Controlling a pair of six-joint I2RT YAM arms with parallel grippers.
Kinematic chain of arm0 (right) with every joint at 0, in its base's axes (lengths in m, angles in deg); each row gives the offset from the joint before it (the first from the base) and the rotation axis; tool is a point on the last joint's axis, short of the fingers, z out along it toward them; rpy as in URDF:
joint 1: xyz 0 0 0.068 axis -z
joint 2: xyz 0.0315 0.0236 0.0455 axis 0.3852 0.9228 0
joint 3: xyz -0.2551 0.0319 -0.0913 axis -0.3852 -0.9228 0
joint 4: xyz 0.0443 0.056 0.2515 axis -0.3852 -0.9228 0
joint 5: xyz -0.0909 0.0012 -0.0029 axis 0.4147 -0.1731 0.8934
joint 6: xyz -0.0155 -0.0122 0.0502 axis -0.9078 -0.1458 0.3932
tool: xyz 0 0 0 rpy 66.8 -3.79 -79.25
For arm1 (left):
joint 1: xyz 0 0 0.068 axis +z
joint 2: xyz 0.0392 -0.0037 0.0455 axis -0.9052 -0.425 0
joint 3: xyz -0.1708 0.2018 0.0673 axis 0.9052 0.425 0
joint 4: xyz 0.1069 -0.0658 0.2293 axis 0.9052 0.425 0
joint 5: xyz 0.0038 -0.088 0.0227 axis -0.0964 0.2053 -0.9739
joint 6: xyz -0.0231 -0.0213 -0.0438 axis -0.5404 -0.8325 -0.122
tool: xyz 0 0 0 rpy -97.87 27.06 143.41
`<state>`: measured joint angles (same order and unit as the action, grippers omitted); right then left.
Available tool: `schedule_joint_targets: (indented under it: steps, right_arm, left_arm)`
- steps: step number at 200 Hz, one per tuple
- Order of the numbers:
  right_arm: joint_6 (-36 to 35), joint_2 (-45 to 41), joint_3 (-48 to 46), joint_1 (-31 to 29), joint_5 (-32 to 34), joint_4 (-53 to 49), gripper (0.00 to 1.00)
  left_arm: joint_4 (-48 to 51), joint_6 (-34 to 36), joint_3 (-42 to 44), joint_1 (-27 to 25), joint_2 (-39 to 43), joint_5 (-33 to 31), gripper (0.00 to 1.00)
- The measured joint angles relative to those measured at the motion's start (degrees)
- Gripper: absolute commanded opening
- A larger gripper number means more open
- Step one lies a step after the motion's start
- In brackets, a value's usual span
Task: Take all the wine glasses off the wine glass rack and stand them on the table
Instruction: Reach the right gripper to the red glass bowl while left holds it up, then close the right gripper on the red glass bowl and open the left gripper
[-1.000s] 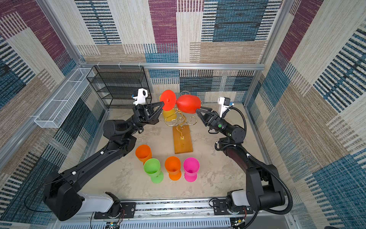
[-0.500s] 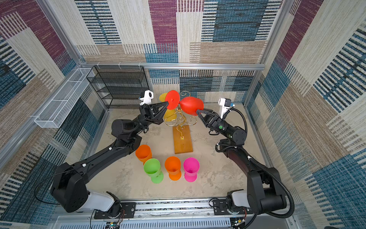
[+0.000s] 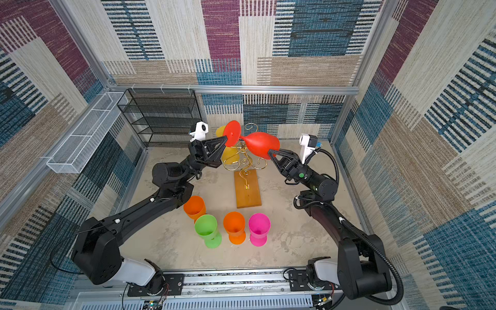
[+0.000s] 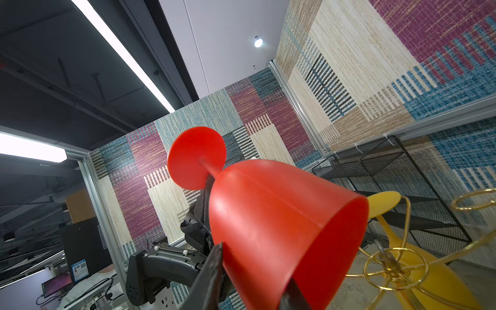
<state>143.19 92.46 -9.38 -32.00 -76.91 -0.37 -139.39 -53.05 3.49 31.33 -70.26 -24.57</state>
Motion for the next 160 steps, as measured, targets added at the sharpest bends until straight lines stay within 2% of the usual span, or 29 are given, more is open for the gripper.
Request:
schedule_joint_targets:
  steps: [35, 89, 114, 160]
  right_arm:
    - [-1.6, -2.9, -0.1, -0.2, -0.3, 0.0, 0.09]
    - [-8.7, -9.4, 0.1, 0.0, 1.9, -5.0, 0.02]
    - [-15.2, -14.2, 3.1, 0.0, 4.1, -16.3, 0.0]
    - [-32.7, -22.1, 16.1, 0.0, 15.3, -50.6, 0.0]
  left_arm:
    - [1.3, -0.3, 0.3, 0.1, -0.2, -3.0, 0.22]
    - [-1.4, -0.1, 0.5, -0.3, -1.3, -1.2, 0.45]
    - [-2.6, 0.0, 0.9, -0.2, -1.8, -1.2, 0.5]
    - [-2.4, 3.0, 0.8, -0.1, -1.8, 0.4, 0.53]
